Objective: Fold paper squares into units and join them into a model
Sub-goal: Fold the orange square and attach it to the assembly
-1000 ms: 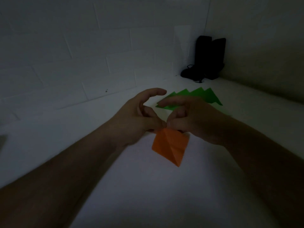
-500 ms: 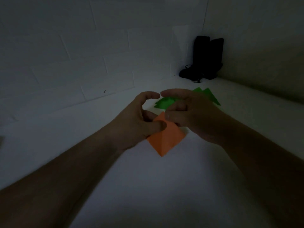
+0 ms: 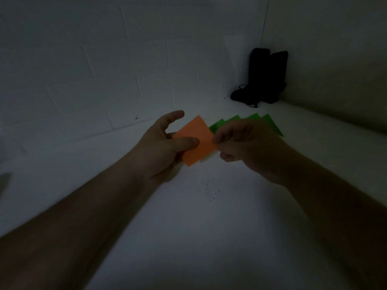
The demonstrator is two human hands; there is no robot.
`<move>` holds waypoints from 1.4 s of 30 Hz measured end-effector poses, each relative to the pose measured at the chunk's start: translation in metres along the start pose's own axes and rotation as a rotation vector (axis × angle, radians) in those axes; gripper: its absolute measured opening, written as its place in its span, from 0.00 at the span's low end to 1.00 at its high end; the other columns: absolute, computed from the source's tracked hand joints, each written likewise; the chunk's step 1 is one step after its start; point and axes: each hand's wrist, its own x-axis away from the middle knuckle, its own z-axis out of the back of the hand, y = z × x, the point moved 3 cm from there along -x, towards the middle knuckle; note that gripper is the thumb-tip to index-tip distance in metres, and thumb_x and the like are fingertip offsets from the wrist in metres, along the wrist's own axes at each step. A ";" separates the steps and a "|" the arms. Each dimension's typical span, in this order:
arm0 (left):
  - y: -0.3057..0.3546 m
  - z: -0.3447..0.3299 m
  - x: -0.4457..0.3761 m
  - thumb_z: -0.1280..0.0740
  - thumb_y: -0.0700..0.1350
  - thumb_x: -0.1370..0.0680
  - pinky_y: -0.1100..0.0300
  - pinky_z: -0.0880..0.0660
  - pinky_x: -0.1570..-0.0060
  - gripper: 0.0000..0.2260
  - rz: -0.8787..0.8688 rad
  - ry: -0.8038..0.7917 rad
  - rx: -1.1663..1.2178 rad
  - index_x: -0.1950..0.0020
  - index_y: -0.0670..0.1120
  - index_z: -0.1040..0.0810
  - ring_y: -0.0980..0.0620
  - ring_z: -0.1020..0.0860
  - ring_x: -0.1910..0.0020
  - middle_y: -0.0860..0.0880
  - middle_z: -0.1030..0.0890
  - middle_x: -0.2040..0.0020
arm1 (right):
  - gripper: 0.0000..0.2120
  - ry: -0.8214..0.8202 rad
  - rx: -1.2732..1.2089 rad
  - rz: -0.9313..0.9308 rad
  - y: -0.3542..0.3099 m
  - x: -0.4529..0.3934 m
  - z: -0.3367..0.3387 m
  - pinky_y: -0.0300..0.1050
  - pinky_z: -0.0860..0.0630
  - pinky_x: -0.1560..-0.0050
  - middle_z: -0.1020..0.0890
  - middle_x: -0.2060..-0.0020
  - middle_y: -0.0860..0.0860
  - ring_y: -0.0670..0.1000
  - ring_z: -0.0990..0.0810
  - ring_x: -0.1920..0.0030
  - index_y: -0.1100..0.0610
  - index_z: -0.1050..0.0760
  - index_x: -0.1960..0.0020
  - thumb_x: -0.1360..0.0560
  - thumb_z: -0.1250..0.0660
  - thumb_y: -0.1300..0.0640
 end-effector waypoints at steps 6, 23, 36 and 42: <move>0.001 -0.003 0.001 0.29 0.31 0.25 0.50 0.16 0.49 0.27 0.093 -0.006 0.172 0.29 0.50 0.26 0.41 0.14 0.49 0.38 0.15 0.44 | 0.20 0.068 0.392 0.212 -0.008 0.004 -0.003 0.41 0.18 0.53 0.18 0.59 0.32 0.44 0.17 0.56 0.33 0.22 0.58 0.30 0.21 0.60; -0.003 -0.017 0.009 0.33 0.45 0.18 0.51 0.16 0.49 0.11 0.132 -0.087 0.115 0.46 0.39 0.15 0.50 0.19 0.61 0.42 0.19 0.58 | 0.05 0.225 -0.006 0.103 0.002 -0.003 0.008 0.44 0.18 0.60 0.15 0.64 0.55 0.50 0.17 0.65 0.59 0.17 0.54 0.28 0.24 0.66; -0.002 -0.015 0.008 0.26 0.37 0.24 0.58 0.16 0.57 0.04 -0.111 -0.004 -0.191 0.49 0.40 0.17 0.50 0.17 0.65 0.43 0.16 0.63 | 0.07 0.278 -0.167 -0.069 0.004 -0.005 0.009 0.42 0.19 0.59 0.16 0.64 0.54 0.50 0.17 0.64 0.58 0.20 0.57 0.26 0.28 0.69; -0.004 -0.010 0.008 0.25 0.44 0.23 0.51 0.16 0.53 0.02 -0.195 0.044 -0.367 0.52 0.48 0.15 0.49 0.15 0.63 0.46 0.14 0.61 | 0.06 0.235 -0.307 -0.166 0.002 -0.004 0.007 0.42 0.17 0.61 0.19 0.68 0.54 0.49 0.20 0.67 0.63 0.22 0.57 0.25 0.31 0.72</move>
